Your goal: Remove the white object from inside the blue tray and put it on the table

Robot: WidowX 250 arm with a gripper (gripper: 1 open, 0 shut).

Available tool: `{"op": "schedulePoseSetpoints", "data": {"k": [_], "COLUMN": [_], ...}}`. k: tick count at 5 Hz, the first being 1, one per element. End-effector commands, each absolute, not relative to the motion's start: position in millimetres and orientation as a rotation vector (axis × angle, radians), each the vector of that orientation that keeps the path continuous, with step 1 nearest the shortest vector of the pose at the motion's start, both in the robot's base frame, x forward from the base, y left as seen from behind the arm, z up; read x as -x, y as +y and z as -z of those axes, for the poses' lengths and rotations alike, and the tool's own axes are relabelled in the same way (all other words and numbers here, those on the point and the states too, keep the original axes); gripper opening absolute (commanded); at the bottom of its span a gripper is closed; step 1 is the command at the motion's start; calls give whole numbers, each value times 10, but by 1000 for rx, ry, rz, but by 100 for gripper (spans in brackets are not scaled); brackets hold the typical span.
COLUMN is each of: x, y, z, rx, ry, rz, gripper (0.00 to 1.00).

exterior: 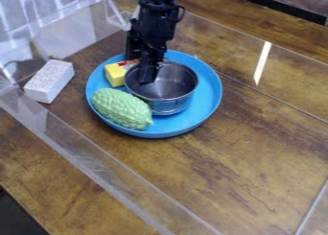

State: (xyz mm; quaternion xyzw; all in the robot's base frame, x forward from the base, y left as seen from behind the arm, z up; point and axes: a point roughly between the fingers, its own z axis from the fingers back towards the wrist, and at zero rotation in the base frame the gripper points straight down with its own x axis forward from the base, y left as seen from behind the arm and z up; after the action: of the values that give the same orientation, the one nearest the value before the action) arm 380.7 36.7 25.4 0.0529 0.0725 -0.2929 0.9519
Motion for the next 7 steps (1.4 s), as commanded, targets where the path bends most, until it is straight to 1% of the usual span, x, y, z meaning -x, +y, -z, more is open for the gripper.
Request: {"op": "schedulePoseSetpoints", "data": {"k": [1,7], "x": [-3818,-3820], "y": [329,338], "z": [-274,-241], "rx": [-118,-121], "ry": [144,153], "rz": [628,639], "gripper": [0,0]}}
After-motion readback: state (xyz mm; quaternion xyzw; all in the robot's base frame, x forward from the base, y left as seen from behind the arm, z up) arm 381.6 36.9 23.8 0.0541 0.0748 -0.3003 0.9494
